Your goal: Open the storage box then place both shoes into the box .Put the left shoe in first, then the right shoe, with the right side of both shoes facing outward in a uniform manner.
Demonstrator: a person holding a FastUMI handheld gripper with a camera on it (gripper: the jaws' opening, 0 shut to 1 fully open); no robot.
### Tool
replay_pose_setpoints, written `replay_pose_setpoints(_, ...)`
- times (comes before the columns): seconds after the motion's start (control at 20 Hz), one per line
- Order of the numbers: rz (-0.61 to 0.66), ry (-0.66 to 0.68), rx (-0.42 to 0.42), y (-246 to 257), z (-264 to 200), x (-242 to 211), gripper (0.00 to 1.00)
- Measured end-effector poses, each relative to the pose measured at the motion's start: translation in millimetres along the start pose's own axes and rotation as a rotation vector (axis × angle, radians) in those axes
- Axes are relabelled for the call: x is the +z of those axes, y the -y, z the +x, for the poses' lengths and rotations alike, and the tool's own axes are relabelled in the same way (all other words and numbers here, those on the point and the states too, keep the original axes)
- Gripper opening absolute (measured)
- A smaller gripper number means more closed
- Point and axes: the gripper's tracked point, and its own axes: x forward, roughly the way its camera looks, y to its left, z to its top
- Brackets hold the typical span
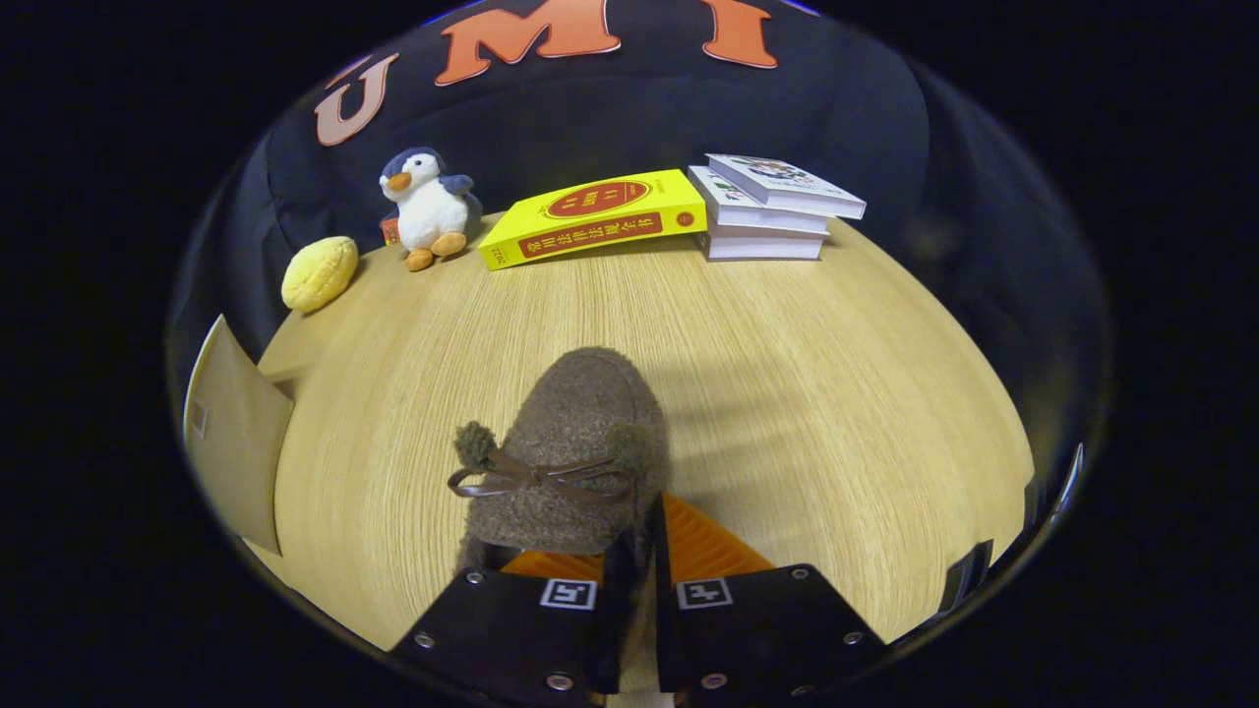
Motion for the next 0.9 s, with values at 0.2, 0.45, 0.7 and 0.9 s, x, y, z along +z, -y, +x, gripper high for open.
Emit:
replay_pose_setpoints(0.2,0.038,0.022,0.056,-24,-26,16,0.06)
replay_pose_setpoints(0.45,0.046,0.063,0.073,-58,-70,51,0.05)
replay_pose_setpoints(0.7,0.053,0.085,0.106,-107,-111,81,0.05)
replay_pose_setpoints(0.9,0.025,0.102,0.129,-151,-138,99,0.05)
